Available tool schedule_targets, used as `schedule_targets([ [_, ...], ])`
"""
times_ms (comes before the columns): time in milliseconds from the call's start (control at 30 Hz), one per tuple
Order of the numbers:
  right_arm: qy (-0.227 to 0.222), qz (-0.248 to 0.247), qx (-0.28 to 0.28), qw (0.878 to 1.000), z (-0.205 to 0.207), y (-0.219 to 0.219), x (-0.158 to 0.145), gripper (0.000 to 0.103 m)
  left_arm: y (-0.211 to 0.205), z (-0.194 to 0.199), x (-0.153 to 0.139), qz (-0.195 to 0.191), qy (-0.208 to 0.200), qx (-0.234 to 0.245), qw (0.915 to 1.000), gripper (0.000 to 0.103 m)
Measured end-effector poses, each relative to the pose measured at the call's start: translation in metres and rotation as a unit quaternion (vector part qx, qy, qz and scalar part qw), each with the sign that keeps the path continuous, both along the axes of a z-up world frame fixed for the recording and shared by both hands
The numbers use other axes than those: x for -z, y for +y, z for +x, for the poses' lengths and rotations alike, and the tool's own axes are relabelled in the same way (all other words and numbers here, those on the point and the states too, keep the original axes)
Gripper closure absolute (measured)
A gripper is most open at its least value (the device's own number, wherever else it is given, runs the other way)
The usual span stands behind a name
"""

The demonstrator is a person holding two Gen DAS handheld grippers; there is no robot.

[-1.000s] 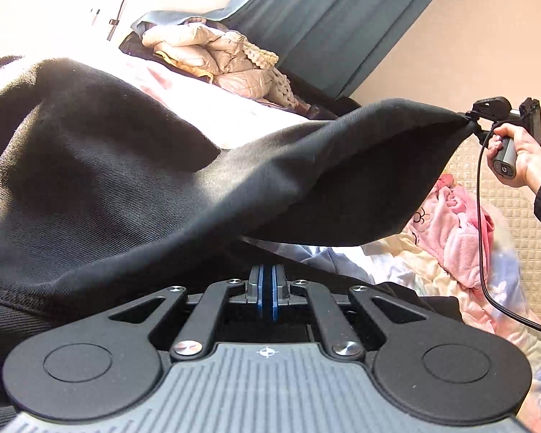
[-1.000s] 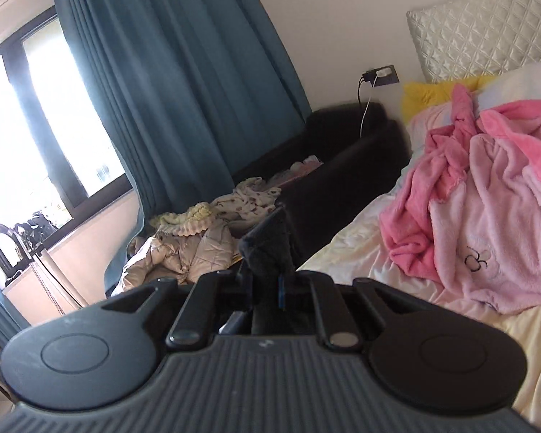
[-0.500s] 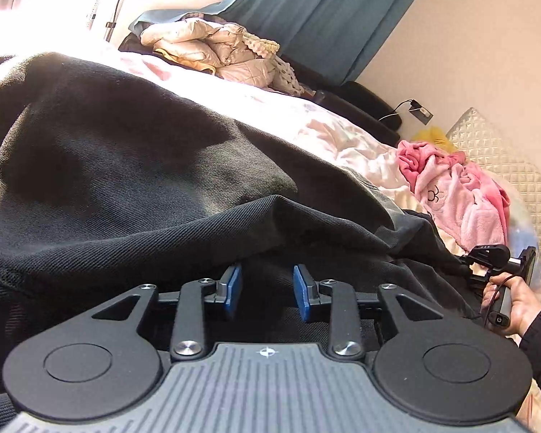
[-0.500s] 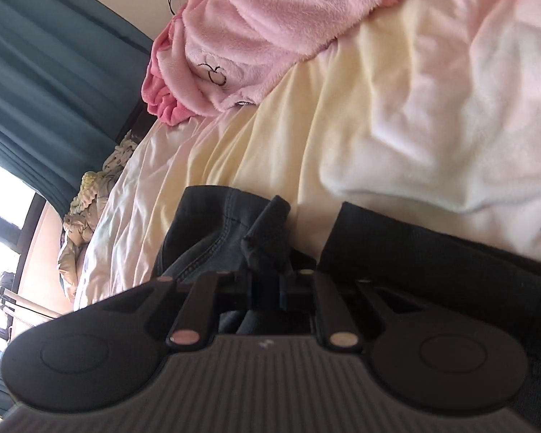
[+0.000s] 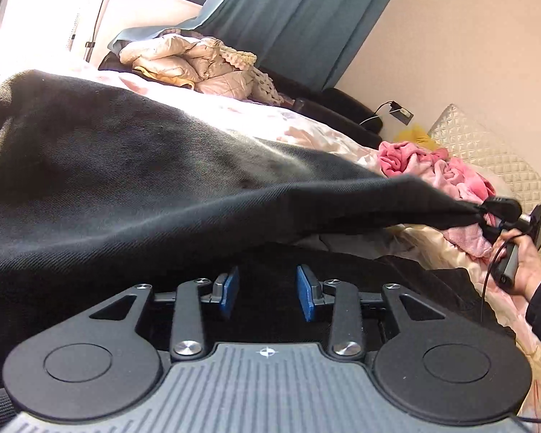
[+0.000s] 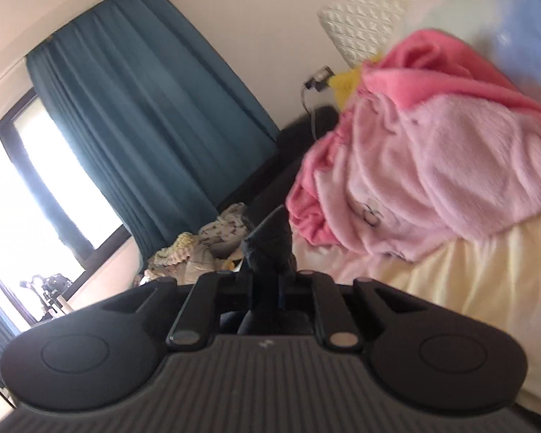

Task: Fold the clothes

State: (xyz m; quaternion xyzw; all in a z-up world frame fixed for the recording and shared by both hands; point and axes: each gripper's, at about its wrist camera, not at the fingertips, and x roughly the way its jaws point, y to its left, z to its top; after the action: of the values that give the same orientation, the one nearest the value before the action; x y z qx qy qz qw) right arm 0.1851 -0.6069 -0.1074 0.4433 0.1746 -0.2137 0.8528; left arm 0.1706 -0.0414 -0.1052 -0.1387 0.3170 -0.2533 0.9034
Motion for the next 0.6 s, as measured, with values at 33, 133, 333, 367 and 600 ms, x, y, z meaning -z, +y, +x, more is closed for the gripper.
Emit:
schedule_targets([
  [33,0.003,0.001,0.004,1.0,-0.006,0.0,0.006,0.089,-0.003,-0.001,0.001,0.006,-0.001,0.005,1.0,0.064],
  [133,0.013,0.003,0.014,1.0,-0.023,-0.002,0.023,0.091,-0.008,-0.004,0.003,0.02,0.003,0.015,0.9997,0.064],
  [333,0.021,0.011,0.037,0.999,-0.053,0.007,0.042,0.062,-0.011,-0.006,0.007,0.043,0.0,0.004,0.9991,0.053],
  [367,0.014,0.018,0.041,0.999,-0.057,0.015,0.039,0.051,-0.009,-0.007,0.007,0.044,0.005,-0.002,0.999,0.053],
  [600,0.036,0.012,-0.025,0.999,-0.093,0.072,0.029,0.046,0.027,-0.031,-0.016,0.036,0.007,-0.064,0.9973,0.016],
])
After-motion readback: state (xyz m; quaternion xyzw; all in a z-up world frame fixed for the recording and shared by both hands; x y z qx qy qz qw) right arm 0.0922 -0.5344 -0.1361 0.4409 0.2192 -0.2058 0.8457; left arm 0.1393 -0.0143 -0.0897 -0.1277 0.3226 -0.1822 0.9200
